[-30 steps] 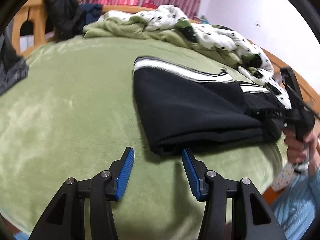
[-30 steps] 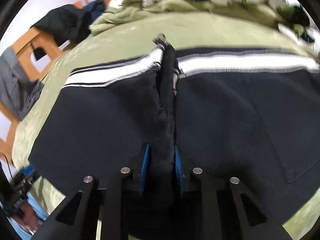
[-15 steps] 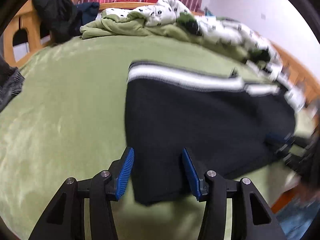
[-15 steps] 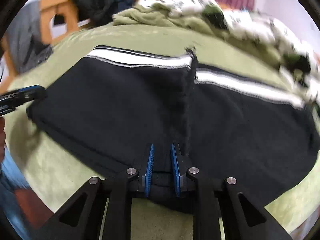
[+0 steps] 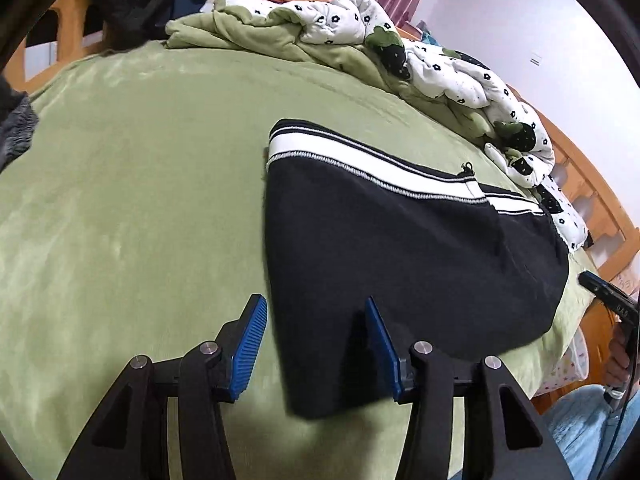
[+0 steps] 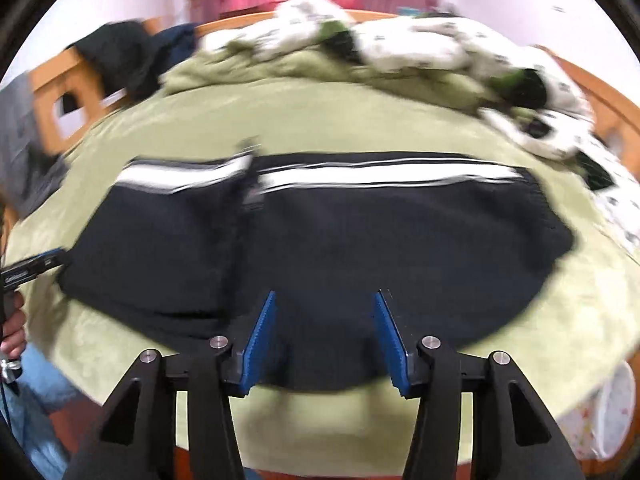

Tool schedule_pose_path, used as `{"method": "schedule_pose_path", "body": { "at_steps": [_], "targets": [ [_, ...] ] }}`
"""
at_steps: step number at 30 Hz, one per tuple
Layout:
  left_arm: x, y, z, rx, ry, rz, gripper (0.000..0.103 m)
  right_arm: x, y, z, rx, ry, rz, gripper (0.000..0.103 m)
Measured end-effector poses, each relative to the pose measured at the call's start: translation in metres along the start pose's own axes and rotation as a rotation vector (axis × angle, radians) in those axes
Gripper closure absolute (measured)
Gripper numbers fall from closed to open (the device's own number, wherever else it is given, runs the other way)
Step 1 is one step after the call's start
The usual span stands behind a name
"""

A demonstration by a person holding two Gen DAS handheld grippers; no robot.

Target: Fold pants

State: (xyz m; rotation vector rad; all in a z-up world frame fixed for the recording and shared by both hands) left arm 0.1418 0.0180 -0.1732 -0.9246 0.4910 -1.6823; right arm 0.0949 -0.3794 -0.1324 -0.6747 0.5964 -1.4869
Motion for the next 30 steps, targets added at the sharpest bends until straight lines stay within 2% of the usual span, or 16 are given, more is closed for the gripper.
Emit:
{"method": "schedule_pose_path", "body": {
  "at_steps": [2, 5, 7, 10, 15, 19, 21, 22, 23, 24, 26, 30],
  "targets": [
    [-0.002, 0.007, 0.007, -0.009, -0.006, -0.008, 0.055, 0.037, -0.005, 0.002, 0.015, 0.067, -0.042, 0.041],
    [-0.009, 0.029, 0.018, -0.06, -0.03, -0.009, 0.055, 0.089, 0.005, -0.006, -0.018, 0.186, -0.067, 0.04],
    [-0.014, 0.043, 0.022, -0.089, -0.045, -0.031, 0.055, 0.116, 0.025, -0.015, -0.053, 0.275, -0.032, 0.04],
    [-0.018, 0.052, 0.029, -0.097, -0.052, -0.07, 0.055, 0.135, 0.056, -0.024, -0.088, 0.356, 0.012, 0.041],
    [-0.018, 0.067, 0.04, -0.121, -0.056, -0.124, 0.055, 0.155, 0.102, -0.028, -0.059, 0.482, 0.105, 0.041],
    [-0.017, 0.077, 0.047, -0.12, -0.048, -0.151, 0.055, 0.175, 0.135, -0.001, 0.006, 0.529, 0.103, 0.041],
    [-0.017, 0.08, 0.051, -0.123, -0.067, -0.16, 0.061, 0.188, 0.151, 0.014, 0.009, 0.58, 0.126, 0.041],
    [-0.018, 0.081, 0.052, -0.126, -0.075, -0.157, 0.069, 0.193, 0.154, 0.019, 0.004, 0.606, 0.127, 0.048],
    [-0.018, 0.081, 0.053, -0.131, -0.089, -0.159, 0.075, 0.199, 0.157, 0.026, -0.003, 0.629, 0.112, 0.071],
    [-0.018, 0.079, 0.054, -0.128, -0.097, -0.165, 0.079, 0.201, 0.155, 0.033, 0.008, 0.619, 0.115, 0.082],
    [-0.016, 0.072, 0.056, -0.093, -0.107, -0.162, 0.091, 0.192, 0.141, 0.05, 0.06, 0.549, 0.073, 0.089],
    [-0.011, 0.045, 0.064, -0.001, -0.121, -0.182, 0.093, 0.149, 0.09, 0.092, 0.182, 0.409, -0.022, 0.091]
  ]
}}
Point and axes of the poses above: each gripper's, at about its wrist camera, not at the fingertips, and y roughly the way its jaws point, x to its right, z to its top, the point moved 3 cm from there along y, roughly the way its jaws point, and after that the axes turned 1 degree about x, right-handed, at the moved point
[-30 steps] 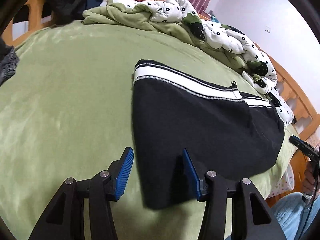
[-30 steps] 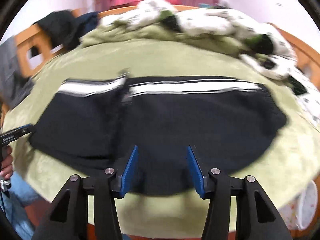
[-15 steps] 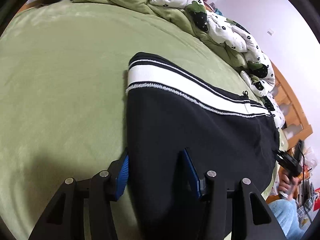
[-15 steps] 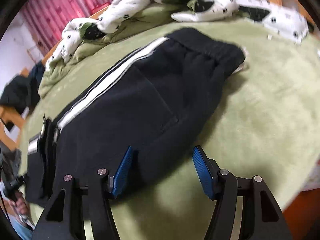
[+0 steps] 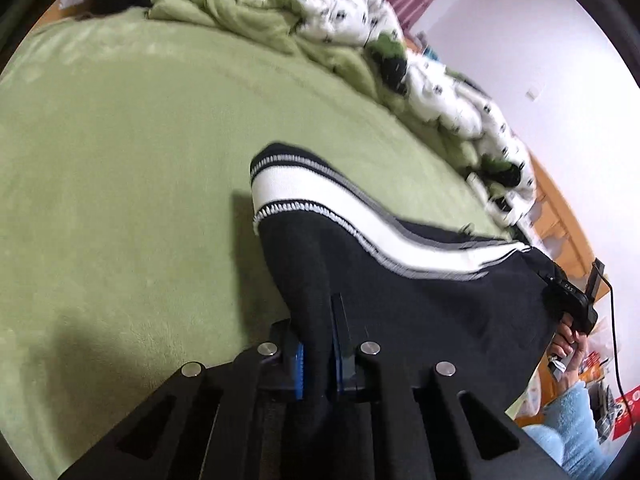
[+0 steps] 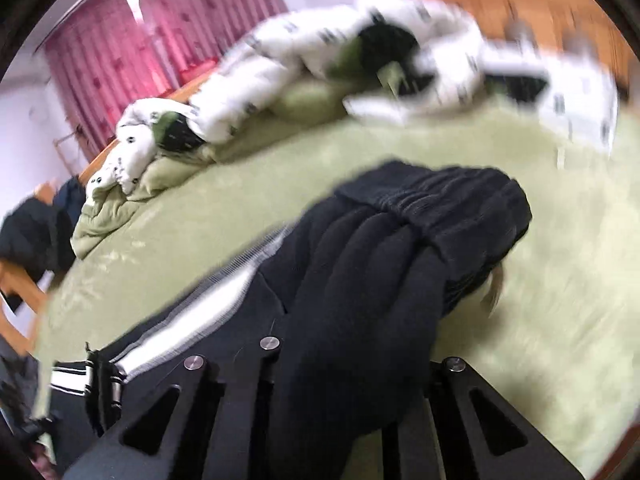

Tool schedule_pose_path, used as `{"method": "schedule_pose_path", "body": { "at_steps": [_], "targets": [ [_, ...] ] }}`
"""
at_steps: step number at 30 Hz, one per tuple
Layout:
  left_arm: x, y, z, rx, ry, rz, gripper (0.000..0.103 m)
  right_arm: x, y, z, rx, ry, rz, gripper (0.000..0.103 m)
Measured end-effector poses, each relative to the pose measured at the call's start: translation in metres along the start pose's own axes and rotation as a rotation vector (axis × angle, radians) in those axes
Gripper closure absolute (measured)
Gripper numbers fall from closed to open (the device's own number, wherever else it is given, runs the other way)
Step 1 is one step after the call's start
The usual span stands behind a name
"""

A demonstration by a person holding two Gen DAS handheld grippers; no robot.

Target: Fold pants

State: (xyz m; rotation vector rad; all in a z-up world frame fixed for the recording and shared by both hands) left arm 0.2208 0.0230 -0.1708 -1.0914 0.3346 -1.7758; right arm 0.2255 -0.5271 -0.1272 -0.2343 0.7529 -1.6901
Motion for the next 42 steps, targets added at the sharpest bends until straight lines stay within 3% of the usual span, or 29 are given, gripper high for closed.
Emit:
{"method": "schedule_pose_path", "body": {
  "at_steps": [6, 11, 15, 17, 19, 20, 23, 24, 26, 28, 29, 33, 37, 39, 42],
  "targets": [
    [-0.003, -0.038, 0.016, 0.066, -0.016, -0.053, 0.093, -0.09, -0.066, 0.04, 0.134, -0.141, 0.035, 0.091],
    [-0.043, -0.095, 0.037, 0.129, -0.014, 0.031, 0.093, -0.162, -0.106, 0.046, 0.189, -0.188, 0.168, 0.092],
    [-0.088, -0.128, 0.041, 0.135, 0.024, 0.166, 0.092, -0.201, -0.095, 0.013, 0.147, -0.181, 0.281, 0.091],
    [-0.111, -0.127, 0.032, 0.099, 0.022, 0.246, 0.09, -0.204, -0.072, -0.011, 0.084, -0.182, 0.283, 0.091],
    [-0.136, -0.114, 0.02, 0.015, -0.016, 0.295, 0.086, -0.201, -0.036, -0.047, -0.037, -0.197, 0.241, 0.091],
    [-0.143, -0.107, 0.014, -0.006, -0.03, 0.319, 0.078, -0.194, -0.021, -0.061, -0.075, -0.2, 0.196, 0.09],
    [-0.157, -0.103, -0.004, -0.01, -0.031, 0.389, 0.067, -0.16, 0.03, -0.095, -0.279, -0.191, 0.057, 0.088],
    [-0.156, -0.104, -0.007, -0.006, -0.027, 0.395, 0.067, -0.141, 0.042, -0.105, -0.349, -0.143, 0.066, 0.087],
    [-0.148, -0.113, -0.011, 0.012, -0.013, 0.407, 0.067, -0.123, 0.041, -0.112, -0.389, -0.079, 0.143, 0.087],
    [-0.136, -0.123, -0.011, 0.038, 0.023, 0.426, 0.065, -0.12, 0.031, -0.115, -0.379, -0.078, 0.152, 0.086],
    [-0.13, -0.126, -0.013, 0.05, 0.04, 0.431, 0.06, -0.121, 0.024, -0.115, -0.373, -0.104, 0.139, 0.085],
    [-0.109, -0.136, -0.031, 0.077, 0.077, 0.383, 0.058, -0.129, -0.008, -0.119, -0.349, -0.244, 0.06, 0.08],
    [-0.103, -0.118, -0.063, 0.02, 0.079, 0.393, 0.058, -0.141, -0.04, -0.115, -0.293, -0.36, -0.014, 0.079],
    [-0.101, -0.113, -0.077, 0.032, 0.104, 0.427, 0.058, -0.157, -0.057, -0.114, -0.252, -0.432, -0.034, 0.077],
    [-0.092, -0.121, -0.083, 0.059, 0.12, 0.441, 0.054, -0.195, -0.085, -0.109, -0.171, -0.514, 0.023, 0.074]
  ]
}}
Point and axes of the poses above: each gripper's, at about its wrist camera, not at the fingertips, and y roughly the way its jaws point, x to its right, z to its top, the point moved 3 cm from there along y, roughly the way its jaws point, and after that the axes turned 1 degree about x, right-handed, at the moved point
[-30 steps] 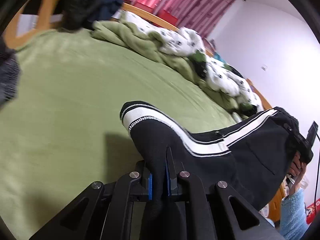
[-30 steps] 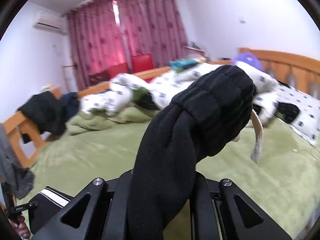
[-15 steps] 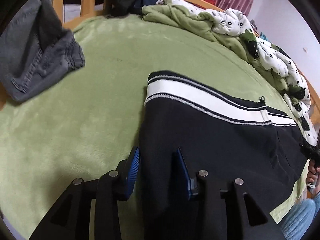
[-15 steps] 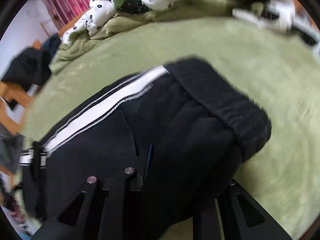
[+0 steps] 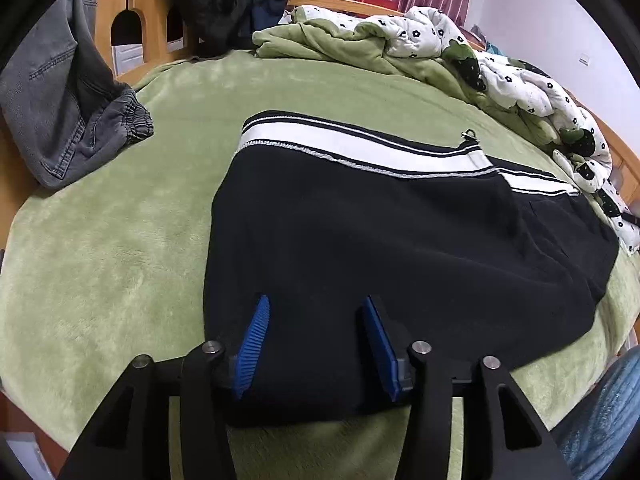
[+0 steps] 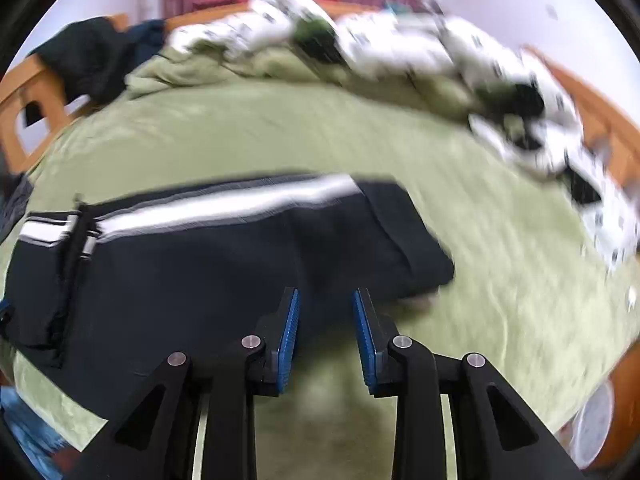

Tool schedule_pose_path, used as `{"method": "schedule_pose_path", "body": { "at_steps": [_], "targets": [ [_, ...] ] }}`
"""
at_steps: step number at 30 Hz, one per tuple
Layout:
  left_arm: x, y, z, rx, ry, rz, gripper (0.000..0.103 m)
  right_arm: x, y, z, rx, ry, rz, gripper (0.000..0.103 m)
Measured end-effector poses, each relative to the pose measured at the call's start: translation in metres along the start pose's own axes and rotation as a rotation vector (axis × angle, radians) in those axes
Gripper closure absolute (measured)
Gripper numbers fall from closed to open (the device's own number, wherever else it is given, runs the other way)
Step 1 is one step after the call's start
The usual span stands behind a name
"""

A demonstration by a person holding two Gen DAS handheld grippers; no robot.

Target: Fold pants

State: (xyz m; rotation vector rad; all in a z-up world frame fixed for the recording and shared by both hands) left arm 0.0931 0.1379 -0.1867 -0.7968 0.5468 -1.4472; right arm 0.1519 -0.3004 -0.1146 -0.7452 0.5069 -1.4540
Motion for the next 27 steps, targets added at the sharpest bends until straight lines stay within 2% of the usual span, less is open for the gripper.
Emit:
{"method": "schedule_pose_path", "body": {
  "at_steps": [4, 8, 11, 15, 17, 22, 24, 26, 27],
  "targets": [
    [-0.005, -0.006, 0.0, 0.003, -0.039, -0.021, 0.054, -0.056, -0.021, 0.025, 0.066, -0.07, 0.087, 0.073],
    [-0.007, -0.01, -0.004, 0.019, -0.055, -0.034, 0.054, -0.114, -0.019, 0.037, 0.086, -0.115, 0.193, 0.072],
    [-0.009, -0.015, -0.004, 0.038, -0.043, -0.017, 0.054, -0.158, -0.004, 0.038, 0.069, -0.142, 0.252, 0.072],
    [-0.023, -0.029, -0.004, 0.105, -0.042, 0.06, 0.054, -0.21, 0.022, 0.029, 0.015, -0.146, 0.343, 0.072],
    [-0.04, -0.03, -0.005, 0.112, -0.075, 0.073, 0.054, -0.229, 0.034, 0.025, -0.006, -0.145, 0.376, 0.072],
    [-0.077, -0.022, -0.009, 0.092, -0.201, 0.08, 0.054, -0.26, 0.06, 0.016, -0.047, -0.167, 0.392, 0.072],
    [-0.083, -0.02, -0.011, 0.093, -0.227, 0.076, 0.054, -0.266, 0.073, 0.013, -0.075, -0.161, 0.391, 0.075],
    [-0.087, -0.02, -0.01, 0.098, -0.235, 0.076, 0.054, -0.269, 0.082, 0.01, -0.096, -0.141, 0.4, 0.097],
    [-0.087, -0.02, -0.01, 0.101, -0.233, 0.074, 0.054, -0.27, 0.081, 0.011, -0.087, -0.143, 0.397, 0.097]
  ]
}}
Point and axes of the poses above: each gripper's, at about its wrist camera, not at the fingertips, and y roughly the way its jaws point, x to its right, z to its top, the point moved 3 cm from there along y, roughly the way its jaws point, and after that the axes turned 1 degree about x, right-handed, at the moved point
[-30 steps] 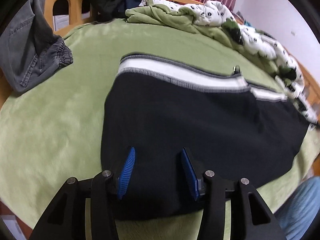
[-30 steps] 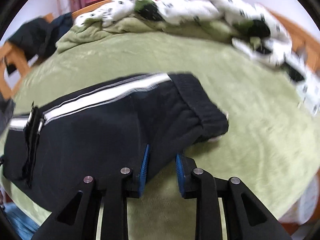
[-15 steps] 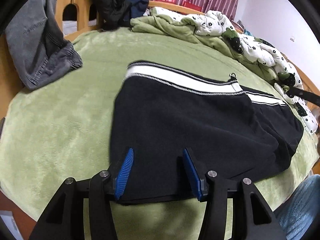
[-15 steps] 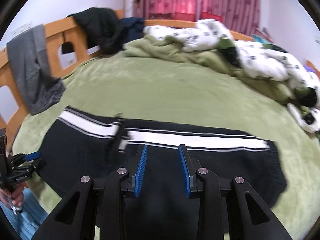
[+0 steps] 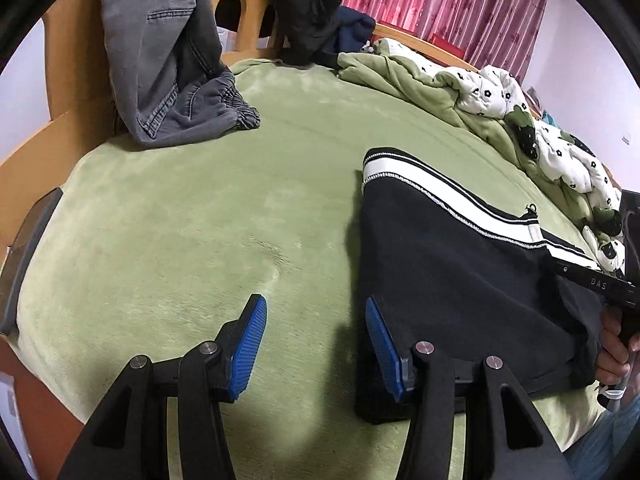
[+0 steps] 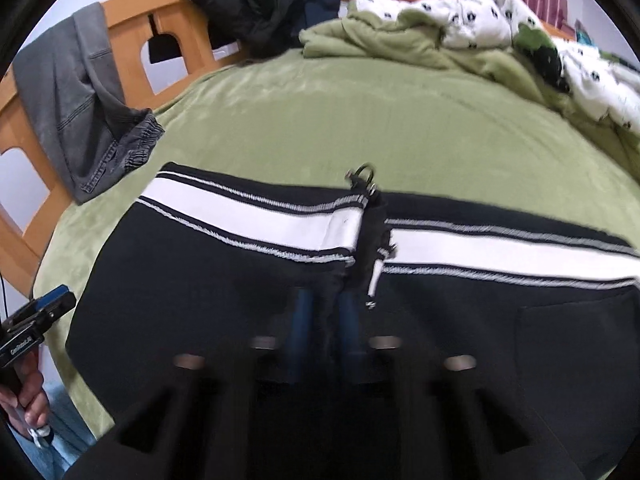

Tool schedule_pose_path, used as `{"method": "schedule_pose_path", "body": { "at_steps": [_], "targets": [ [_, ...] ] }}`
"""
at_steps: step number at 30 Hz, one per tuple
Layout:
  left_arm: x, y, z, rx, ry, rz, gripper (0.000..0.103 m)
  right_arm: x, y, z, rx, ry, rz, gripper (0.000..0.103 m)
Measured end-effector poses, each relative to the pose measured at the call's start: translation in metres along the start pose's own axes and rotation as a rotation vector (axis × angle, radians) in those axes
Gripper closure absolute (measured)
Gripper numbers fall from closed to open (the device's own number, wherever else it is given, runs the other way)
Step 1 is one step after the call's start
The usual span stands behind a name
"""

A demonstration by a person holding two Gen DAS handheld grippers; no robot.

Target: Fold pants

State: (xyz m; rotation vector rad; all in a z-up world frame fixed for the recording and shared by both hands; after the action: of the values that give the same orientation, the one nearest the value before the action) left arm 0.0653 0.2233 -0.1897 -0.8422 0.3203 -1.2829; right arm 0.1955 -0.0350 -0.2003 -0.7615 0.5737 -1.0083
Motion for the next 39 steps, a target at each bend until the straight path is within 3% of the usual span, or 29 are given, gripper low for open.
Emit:
{"method": "schedule_pose_path", "body": {
  "at_steps": [3, 5, 9, 14, 20, 22, 24, 25, 28, 33, 35, 39],
  "targets": [
    [0.001, -0.002, -0.001, 0.003, 0.008, -0.037, 0.054, 0.012, -0.031, 0.012, 0.133, 0.048, 0.025, 0.098],
    [0.002, -0.004, -0.003, -0.003, 0.012, -0.083, 0.054, 0.023, -0.032, 0.015, 0.119, 0.09, 0.042, 0.098],
    [0.011, -0.004, -0.006, -0.016, 0.023, -0.16, 0.054, 0.027, 0.011, -0.008, -0.052, 0.087, -0.003, 0.091],
    [0.029, 0.013, -0.019, -0.121, 0.069, -0.166, 0.054, 0.023, -0.009, -0.019, -0.028, 0.088, -0.016, 0.083],
    [0.015, 0.016, -0.02, -0.153, -0.078, -0.282, 0.053, 0.054, -0.08, -0.028, 0.052, 0.068, -0.124, 0.079],
    [0.012, 0.015, -0.022, -0.149, -0.11, -0.298, 0.053, 0.088, -0.113, -0.035, 0.094, 0.116, -0.184, 0.078],
    [0.013, 0.014, -0.023, -0.139, -0.11, -0.294, 0.053, 0.133, -0.146, -0.043, 0.127, 0.176, -0.272, 0.06],
    [0.015, 0.013, -0.024, -0.134, -0.102, -0.286, 0.053, 0.152, -0.16, -0.047, 0.144, 0.203, -0.306, 0.046],
    [0.028, 0.012, -0.022, -0.117, -0.061, -0.247, 0.052, 0.224, -0.194, -0.063, 0.172, 0.334, -0.381, 0.037],
    [0.038, 0.013, -0.016, -0.097, -0.034, -0.17, 0.052, 0.314, -0.181, -0.094, 0.105, 0.543, -0.276, 0.037],
    [0.039, 0.014, -0.015, -0.1, -0.054, -0.154, 0.052, 0.335, -0.166, -0.101, 0.104, 0.583, -0.259, 0.037],
    [0.042, 0.017, -0.013, -0.094, -0.063, -0.11, 0.052, 0.374, -0.127, -0.106, 0.106, 0.718, -0.13, 0.037]
  ]
}}
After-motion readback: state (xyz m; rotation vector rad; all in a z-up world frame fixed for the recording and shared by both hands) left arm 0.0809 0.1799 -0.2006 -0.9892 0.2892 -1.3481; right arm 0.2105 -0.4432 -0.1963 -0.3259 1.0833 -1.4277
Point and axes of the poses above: each gripper's, at about its wrist camera, not at the fingertips, and y roughly the way its jaws point, x to its right, z to its top, the point moved 3 cm from there along y, roughly the way its jaws point, and after that the axes turned 1 degree about x, right-handed, at the moved point
